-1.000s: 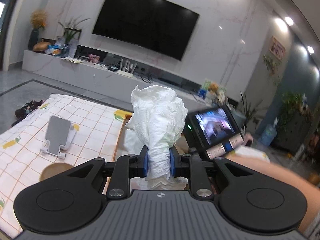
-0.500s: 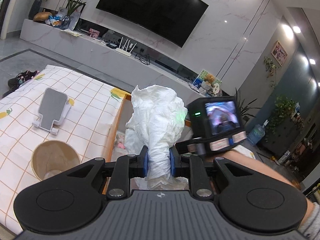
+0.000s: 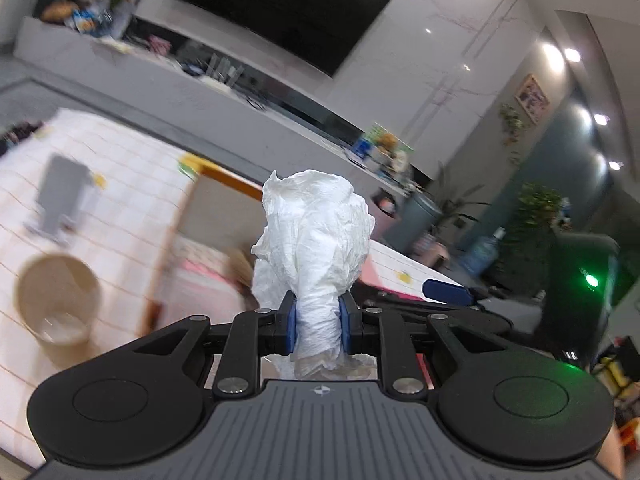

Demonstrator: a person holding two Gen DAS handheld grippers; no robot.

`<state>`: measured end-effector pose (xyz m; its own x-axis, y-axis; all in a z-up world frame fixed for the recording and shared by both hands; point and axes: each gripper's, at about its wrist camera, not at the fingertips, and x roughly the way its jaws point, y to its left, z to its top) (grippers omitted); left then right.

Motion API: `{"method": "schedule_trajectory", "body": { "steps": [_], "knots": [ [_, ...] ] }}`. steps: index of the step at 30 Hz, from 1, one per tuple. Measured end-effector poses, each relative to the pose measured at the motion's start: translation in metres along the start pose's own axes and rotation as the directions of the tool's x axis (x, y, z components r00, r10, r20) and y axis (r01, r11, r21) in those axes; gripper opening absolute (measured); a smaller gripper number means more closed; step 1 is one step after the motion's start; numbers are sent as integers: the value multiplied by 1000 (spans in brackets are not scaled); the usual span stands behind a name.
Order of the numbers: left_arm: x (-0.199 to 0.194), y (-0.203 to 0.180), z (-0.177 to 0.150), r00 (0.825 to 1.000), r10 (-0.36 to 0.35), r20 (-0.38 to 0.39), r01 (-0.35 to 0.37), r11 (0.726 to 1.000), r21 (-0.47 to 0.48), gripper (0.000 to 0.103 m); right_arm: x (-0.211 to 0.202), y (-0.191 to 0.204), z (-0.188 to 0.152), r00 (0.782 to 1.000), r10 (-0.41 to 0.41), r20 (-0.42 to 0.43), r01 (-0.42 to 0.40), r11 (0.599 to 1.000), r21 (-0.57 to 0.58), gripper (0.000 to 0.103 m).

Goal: Organize soft objects
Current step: 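Lower the brown plush into the shoebox and open the right gripper, then lower the white bag into the shoebox and open the left gripper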

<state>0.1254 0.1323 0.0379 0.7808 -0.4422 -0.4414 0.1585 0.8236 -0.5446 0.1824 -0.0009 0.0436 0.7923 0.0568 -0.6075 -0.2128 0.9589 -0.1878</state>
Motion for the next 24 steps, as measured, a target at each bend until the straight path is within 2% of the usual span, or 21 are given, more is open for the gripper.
{"method": "schedule_trajectory", "body": {
  "steps": [3,4,7,10,14,17,19,23,24],
  "knots": [
    [3,-14,-7,1000,-23,0,23,999,42,23,-25,-7,-21,994,-86,63,79,992,100,84],
    [6,-17,-8,1000,-30,-8,30,998,48,23,-33,-10,-27,993,-91,78,83,991,109,84],
    [16,-23,-15,997,-61,-42,62,997,36,23,-44,-10,-48,980,-173,99,159,978,137,85],
    [32,-27,-20,997,-28,-68,31,998,51,23,-46,-13,-66,977,-193,93,182,977,112,85],
    [59,-25,-24,989,-20,-144,26,999,34,23,-51,-28,-90,992,-110,68,102,988,118,85],
    [76,-29,-31,980,-2,-199,11,999,46,23,-51,-42,-106,997,-62,49,52,982,182,85],
    [86,-32,-37,973,35,-229,-17,997,79,23,-47,-48,-113,999,-31,38,21,974,226,85],
    [91,-38,-48,968,73,-241,-43,991,128,26,-44,-56,-117,999,-4,37,-6,963,270,85],
    [92,-38,-49,966,88,-245,-55,989,140,32,-43,-56,-118,999,-7,38,-4,963,271,84]
  ]
}}
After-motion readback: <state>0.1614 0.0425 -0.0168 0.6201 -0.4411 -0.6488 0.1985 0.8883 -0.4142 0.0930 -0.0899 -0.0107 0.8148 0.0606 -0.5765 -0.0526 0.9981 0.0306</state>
